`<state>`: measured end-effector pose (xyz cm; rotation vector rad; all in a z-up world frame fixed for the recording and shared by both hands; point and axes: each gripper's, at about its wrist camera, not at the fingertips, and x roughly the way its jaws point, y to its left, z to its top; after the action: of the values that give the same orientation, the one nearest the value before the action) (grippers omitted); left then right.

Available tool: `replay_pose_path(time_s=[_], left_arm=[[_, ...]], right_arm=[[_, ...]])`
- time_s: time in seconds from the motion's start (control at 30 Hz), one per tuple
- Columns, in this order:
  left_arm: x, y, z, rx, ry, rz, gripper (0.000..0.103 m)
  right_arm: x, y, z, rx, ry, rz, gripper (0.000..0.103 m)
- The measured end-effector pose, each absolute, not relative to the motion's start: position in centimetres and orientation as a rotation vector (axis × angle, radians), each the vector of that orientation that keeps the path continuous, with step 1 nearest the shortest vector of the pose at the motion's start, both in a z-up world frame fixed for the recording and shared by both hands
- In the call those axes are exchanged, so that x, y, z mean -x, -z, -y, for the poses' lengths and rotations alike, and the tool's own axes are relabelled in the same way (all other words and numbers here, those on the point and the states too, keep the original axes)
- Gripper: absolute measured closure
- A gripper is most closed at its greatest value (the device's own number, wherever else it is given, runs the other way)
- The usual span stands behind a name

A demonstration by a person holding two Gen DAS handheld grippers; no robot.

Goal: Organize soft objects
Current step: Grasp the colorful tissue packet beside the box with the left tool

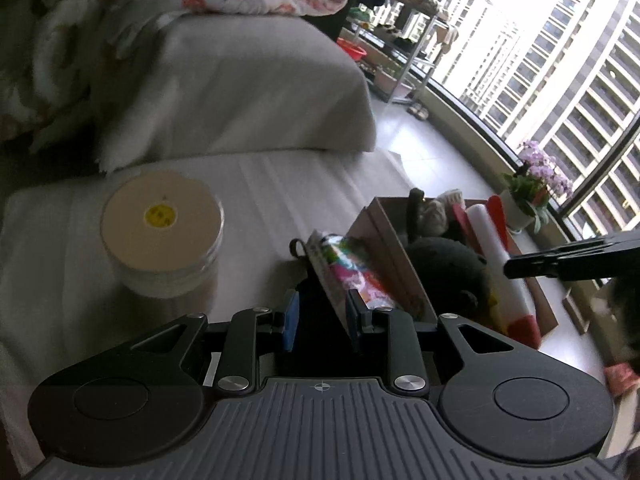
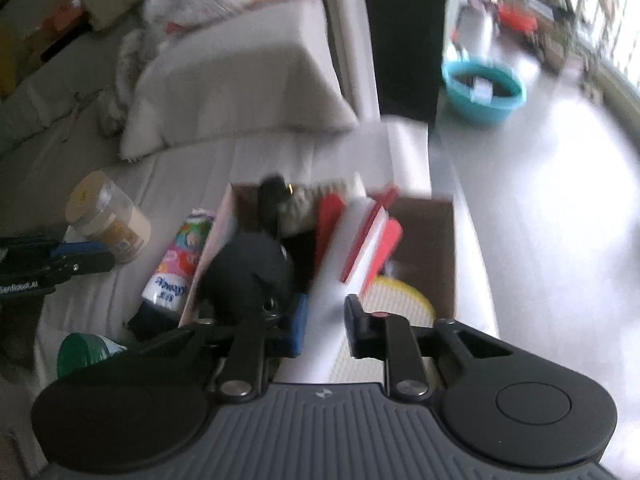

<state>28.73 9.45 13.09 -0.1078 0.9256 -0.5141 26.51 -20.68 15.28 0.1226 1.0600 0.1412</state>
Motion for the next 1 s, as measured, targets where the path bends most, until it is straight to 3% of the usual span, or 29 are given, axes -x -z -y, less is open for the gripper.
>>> replay_pose_path(time_s=[0.3,0.37,0.43,0.5,0.67,0.8,1.0], left_arm=[[-28.7,-11.6,-11.9,0.197,0.505,-0.964,0.075],[-29.3,-11.3,-11.3,0.213,0.527,-0.997,0.075],[-30.3,-10.8,-10.2,0.224,0.546,-1.044,0.075],[-31.3,-10.4,-9.1,0.238,0.54,-1.079,0.075],[-33.4,-9.1,-6.4,0.237,0.512,-1.121,0.075],[-34.2,-8.0,-5.5,0.26,0.517,-1.14,0.059],[-34.9,-6.5,-5.6,0.334,0.547,-1.179,0.056]], right_arm=[[-26.6,-17.0,18.6,-0.017,-0.107,-1.058,0.081],[-26.4,-18.1,18.1,-0.02,-0.126,-1.029,0.072],[-26.0,-19.3,17.7,-0.025,-0.146,-0.99,0.055],[-25.5,-20.0,17.2,-0.004,-0.16,-0.962,0.05],[-24.4,-20.1,16.8,0.035,-0.186,-0.944,0.05],[-23.6,-19.7,17.6,0.036,-0.184,-0.938,0.05],[-23.3,-19.5,18.5,0.02,-0.18,-0.936,0.05]])
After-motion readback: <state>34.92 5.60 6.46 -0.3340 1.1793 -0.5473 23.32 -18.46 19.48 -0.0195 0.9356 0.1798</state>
